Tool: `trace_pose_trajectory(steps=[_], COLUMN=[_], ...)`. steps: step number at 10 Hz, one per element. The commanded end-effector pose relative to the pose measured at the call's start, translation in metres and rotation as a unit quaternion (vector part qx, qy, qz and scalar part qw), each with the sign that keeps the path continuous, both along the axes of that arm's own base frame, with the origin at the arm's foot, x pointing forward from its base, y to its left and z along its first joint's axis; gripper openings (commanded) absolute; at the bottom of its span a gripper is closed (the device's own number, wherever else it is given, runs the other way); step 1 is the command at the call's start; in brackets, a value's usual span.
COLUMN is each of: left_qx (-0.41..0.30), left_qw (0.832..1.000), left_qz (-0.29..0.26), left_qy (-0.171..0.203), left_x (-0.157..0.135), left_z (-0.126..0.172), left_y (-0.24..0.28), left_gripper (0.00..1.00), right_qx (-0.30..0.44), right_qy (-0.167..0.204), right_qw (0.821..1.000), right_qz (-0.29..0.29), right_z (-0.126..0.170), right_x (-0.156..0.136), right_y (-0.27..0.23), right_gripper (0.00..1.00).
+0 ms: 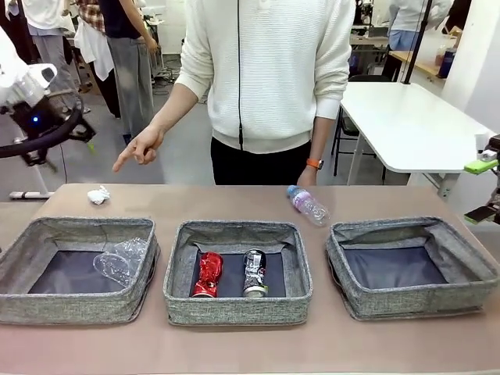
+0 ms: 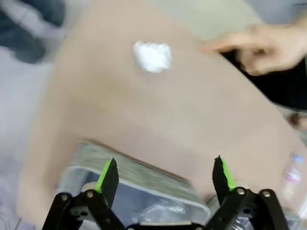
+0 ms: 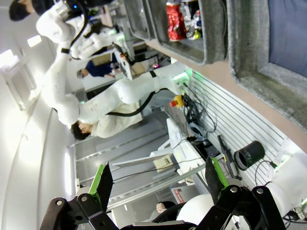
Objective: Sort the waste into the appropriate baskets.
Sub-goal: Pick up the waste item pointed out by the person.
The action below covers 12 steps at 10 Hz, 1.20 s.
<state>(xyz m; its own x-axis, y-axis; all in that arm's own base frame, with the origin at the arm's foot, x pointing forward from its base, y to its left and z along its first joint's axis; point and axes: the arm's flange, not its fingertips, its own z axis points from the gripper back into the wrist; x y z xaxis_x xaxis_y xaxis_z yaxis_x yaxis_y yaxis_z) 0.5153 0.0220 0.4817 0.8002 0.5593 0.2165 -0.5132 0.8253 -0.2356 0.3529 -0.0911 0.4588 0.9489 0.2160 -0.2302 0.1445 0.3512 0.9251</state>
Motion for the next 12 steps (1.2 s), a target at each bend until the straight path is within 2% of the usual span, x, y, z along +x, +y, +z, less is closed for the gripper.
trace_pose_trajectory(steps=[1, 2, 3, 5, 6, 7, 8, 9, 10, 11, 12], left_qx=[0.201, 0.119, 0.060, 0.060, 0.103, 0.143, 0.120, 0.153, 0.177, 0.169, 0.123], left_qw=[0.939, 0.960, 0.997, 0.997, 0.989, 0.961, 0.864, 0.790, 0.686, 0.701, 0.957], left_qz=[0.112, 0.087, 0.042, 0.042, 0.076, -0.211, -0.477, -0.589, -0.706, -0.692, -0.249], left_qy=[0.255, 0.240, 0.034, 0.034, 0.077, 0.106, 0.113, 0.071, 0.021, 0.027, 0.079], left_x=[-0.012, -0.011, -0.008, -0.008, -0.013, 0.010, 0.029, 0.041, 0.039, 0.042, 0.033], left_z=[0.011, 0.017, -0.003, -0.003, 0.001, -0.008, -0.018, -0.029, -0.034, -0.034, -0.039], left_y=[-0.017, -0.023, 0.005, 0.005, 0.001, 0.001, 0.011, 0.020, 0.037, 0.043, 0.008], left_gripper=[1.00, 1.00, 1.00, 1.00, 1.00, 1.00, 1.00, 1.00, 1.00, 1.00, 1.00], right_qx=[0.002, 0.002, 0.002, 0.002, 0.002, 0.002, 0.002, 0.002, 0.002, 0.002, 0.002], right_qy=[0.005, 0.005, 0.005, 0.005, 0.005, 0.005, 0.005, 0.005, 0.005, 0.005, 0.005], right_qw=[1.000, 1.000, 1.000, 1.000, 1.000, 1.000, 1.000, 1.000, 1.000, 1.000, 1.000], right_qz=[-0.003, -0.003, -0.003, -0.003, -0.003, -0.003, -0.003, -0.003, -0.003, -0.003, -0.003], right_z=[0.004, 0.004, 0.004, 0.004, 0.004, 0.004, 0.004, 0.004, 0.004, 0.004, 0.004], right_x=[0.000, 0.000, 0.000, 0.000, 0.000, 0.000, 0.000, 0.000, 0.000, 0.000, 0.000], right_y=[0.001, 0.001, 0.001, 0.001, 0.001, 0.001, 0.001, 0.001, 0.001, 0.001, 0.001], right_gripper=[1.00, 1.00, 1.00, 1.00, 1.00, 1.00, 1.00, 1.00, 1.00, 1.00, 1.00])
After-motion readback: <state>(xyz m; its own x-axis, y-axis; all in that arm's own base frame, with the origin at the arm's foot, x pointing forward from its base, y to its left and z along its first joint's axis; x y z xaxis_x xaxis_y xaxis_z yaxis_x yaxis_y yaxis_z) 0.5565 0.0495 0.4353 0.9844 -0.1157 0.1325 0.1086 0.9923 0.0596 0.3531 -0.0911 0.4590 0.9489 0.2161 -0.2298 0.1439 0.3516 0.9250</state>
